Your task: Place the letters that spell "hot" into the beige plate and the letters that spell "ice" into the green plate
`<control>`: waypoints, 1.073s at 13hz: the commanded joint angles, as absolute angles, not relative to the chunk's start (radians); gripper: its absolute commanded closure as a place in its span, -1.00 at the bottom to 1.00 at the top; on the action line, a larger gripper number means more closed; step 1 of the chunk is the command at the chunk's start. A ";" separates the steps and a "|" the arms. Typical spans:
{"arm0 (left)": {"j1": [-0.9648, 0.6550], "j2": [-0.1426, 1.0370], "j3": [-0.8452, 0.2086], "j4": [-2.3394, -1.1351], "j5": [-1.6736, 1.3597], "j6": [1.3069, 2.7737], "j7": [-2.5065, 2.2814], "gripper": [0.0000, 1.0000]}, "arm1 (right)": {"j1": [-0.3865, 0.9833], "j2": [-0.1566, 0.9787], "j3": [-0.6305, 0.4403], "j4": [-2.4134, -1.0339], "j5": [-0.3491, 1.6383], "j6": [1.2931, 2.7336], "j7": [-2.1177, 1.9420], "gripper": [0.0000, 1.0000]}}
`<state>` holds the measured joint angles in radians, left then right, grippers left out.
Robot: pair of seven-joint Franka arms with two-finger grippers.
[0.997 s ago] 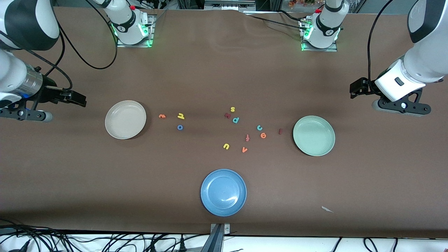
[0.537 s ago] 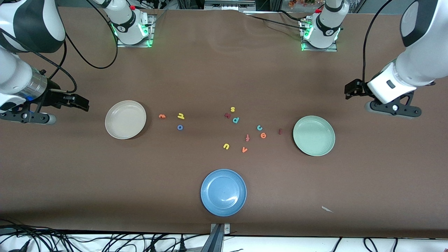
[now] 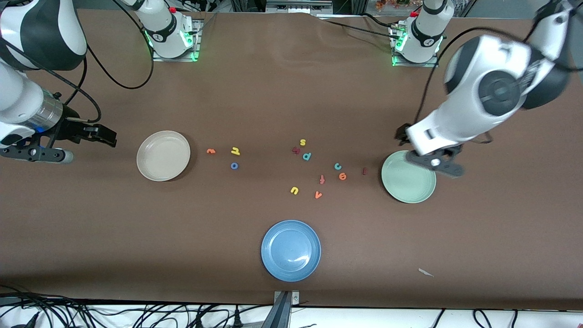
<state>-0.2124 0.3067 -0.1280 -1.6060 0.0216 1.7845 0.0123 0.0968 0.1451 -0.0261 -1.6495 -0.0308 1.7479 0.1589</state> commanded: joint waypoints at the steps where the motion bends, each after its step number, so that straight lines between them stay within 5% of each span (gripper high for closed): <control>1: -0.248 0.417 -0.124 -1.592 0.017 1.885 0.012 -1.00 | 0.097 0.126 -0.025 -1.674 -0.045 1.763 0.161 -0.99; 5: -0.299 0.528 -0.130 -1.652 0.020 2.011 0.011 -1.00 | 0.138 0.141 -0.020 -1.661 -0.026 1.769 0.225 -0.99; 10: -0.302 0.529 -0.130 -1.862 0.032 2.274 0.012 -1.00 | 0.307 0.256 -0.020 -1.663 -0.025 1.850 0.500 -0.99; 13: -0.304 0.535 -0.130 -1.901 0.069 2.344 0.012 -0.80 | 0.347 0.320 -0.020 -1.663 -0.025 1.878 0.592 -0.99; 14: -0.304 0.538 -0.130 -1.901 0.071 2.344 0.012 -0.56 | 0.350 0.342 -0.020 -1.663 -0.022 1.878 0.594 -0.99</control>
